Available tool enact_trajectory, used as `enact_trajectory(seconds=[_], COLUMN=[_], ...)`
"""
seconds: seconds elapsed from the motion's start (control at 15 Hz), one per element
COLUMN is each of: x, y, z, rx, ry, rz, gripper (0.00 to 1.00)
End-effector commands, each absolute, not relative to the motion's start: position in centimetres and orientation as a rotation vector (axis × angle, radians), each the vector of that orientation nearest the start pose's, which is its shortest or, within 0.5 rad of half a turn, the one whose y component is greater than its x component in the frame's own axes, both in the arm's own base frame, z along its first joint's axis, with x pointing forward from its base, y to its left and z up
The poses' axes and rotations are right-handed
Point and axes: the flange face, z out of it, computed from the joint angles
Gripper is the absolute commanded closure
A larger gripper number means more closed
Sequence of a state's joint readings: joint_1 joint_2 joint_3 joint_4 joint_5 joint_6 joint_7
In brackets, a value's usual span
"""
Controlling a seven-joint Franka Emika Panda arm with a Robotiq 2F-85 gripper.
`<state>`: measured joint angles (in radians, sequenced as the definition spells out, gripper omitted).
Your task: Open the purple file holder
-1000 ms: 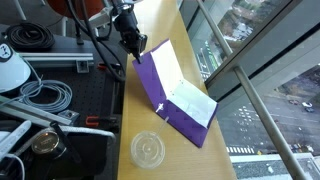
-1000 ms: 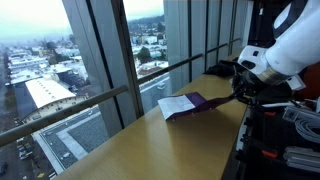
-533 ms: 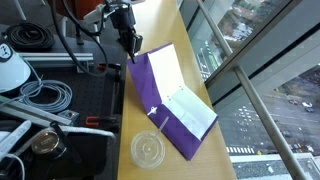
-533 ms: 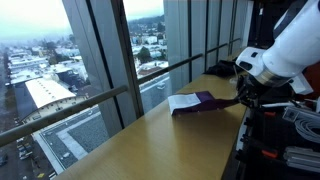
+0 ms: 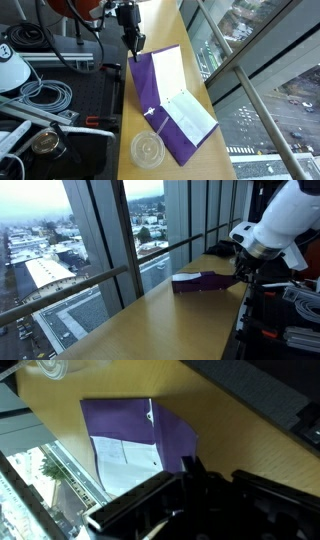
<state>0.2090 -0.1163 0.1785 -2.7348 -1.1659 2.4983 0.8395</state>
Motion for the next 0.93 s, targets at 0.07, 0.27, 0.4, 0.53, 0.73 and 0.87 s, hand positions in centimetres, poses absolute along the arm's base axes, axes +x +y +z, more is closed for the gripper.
enact_trajectory(seconds=[0.07, 0.27, 0.4, 0.53, 0.73, 0.87], x=[36.4, 36.6, 37.0, 37.4, 38.5, 39.8], y=[14.3, 14.2, 13.9, 13.6, 12.6, 11.7], z=[26.6, 27.2, 27.7, 28.3, 30.6, 31.4], rx=[2.491, 2.514, 2.528, 2.581, 2.743, 2.854], ry=[0.65, 0.625, 0.613, 0.627, 0.66, 0.655], rz=[0.38, 0.382, 0.379, 0.362, 0.445, 0.495], gripper=[0.72, 0.53, 0.38, 0.23, 0.02, 0.0])
